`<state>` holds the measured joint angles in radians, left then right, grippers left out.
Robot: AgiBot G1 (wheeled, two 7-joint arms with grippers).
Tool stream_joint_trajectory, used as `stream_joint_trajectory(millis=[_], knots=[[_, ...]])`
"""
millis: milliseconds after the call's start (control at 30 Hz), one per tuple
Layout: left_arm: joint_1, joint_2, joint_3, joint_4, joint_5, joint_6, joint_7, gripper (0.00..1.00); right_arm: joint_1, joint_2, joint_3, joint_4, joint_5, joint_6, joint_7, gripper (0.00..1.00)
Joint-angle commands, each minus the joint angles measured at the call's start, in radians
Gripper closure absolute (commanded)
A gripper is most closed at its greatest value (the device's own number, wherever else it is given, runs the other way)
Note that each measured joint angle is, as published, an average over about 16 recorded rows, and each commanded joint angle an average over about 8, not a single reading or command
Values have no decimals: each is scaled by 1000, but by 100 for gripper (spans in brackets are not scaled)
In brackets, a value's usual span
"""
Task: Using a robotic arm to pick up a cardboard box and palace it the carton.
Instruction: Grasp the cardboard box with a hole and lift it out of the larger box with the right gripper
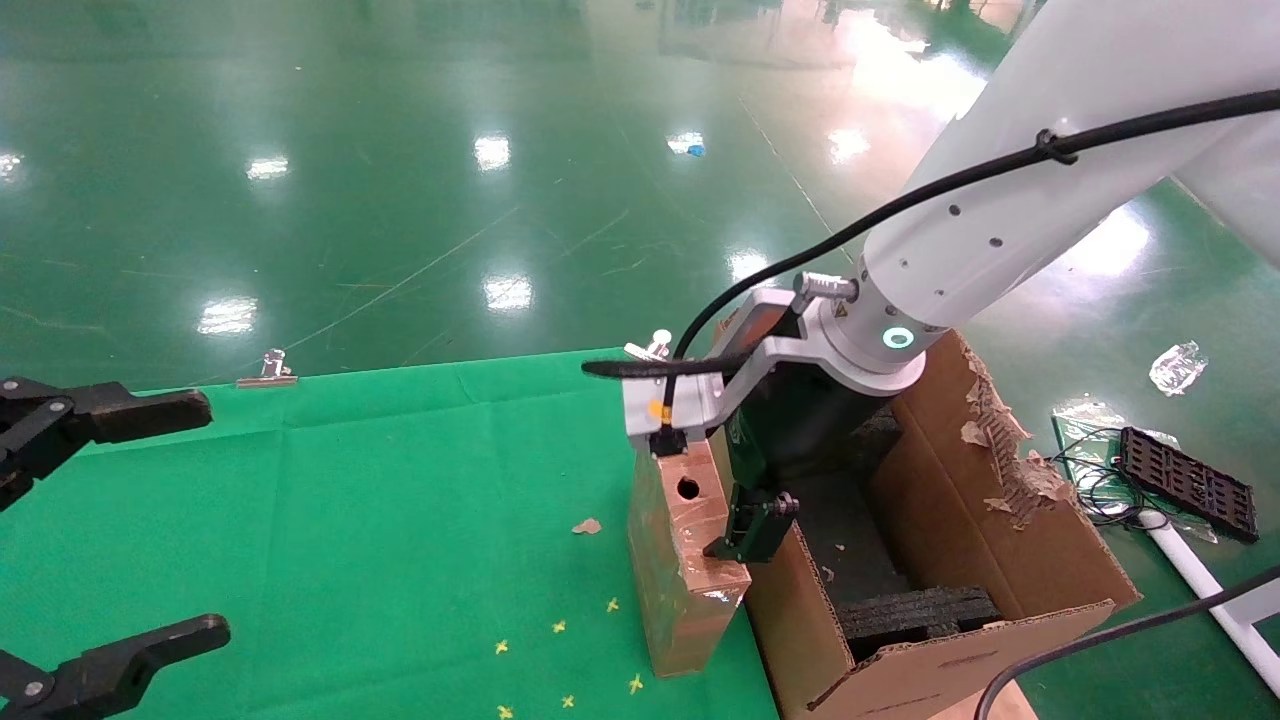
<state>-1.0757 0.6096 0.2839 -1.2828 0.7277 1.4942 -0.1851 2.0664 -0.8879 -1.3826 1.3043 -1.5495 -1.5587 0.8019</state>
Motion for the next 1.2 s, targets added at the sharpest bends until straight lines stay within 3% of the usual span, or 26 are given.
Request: stream_joint_trajectory(millis=[33,167,433,667,900,967,1067,1133,1200], knots=[[0,0,0,0,0,0,0,0,9,0,-11,4,-2,1,25,0],[0,0,0,0,0,0,0,0,38,-20,-18,-97,38,-8,130,0],[0,0,1,0,-1,0,1,0,66,-105,-47,-411,149,-25,301,0],[0,-1,1,0,-1,-1,1,0,65,-184,-153,-613,221,-34,374,0],[0,-1,2,0,-1,-1,1,0,44,-229,-249,-708,296,-35,391,0],[0,-1,2,0,-1,-1,1,0,39,-239,-274,-723,313,-34,391,11],[-1,-1,2,0,-2,-1,1,4,32,-252,-311,-742,334,-32,391,43],[-1,-1,2,0,-2,-1,1,22,28,-261,-333,-753,346,-31,390,68],[-1,-1,3,0,-2,-1,1,46,26,-269,-352,-762,357,-30,387,89]])
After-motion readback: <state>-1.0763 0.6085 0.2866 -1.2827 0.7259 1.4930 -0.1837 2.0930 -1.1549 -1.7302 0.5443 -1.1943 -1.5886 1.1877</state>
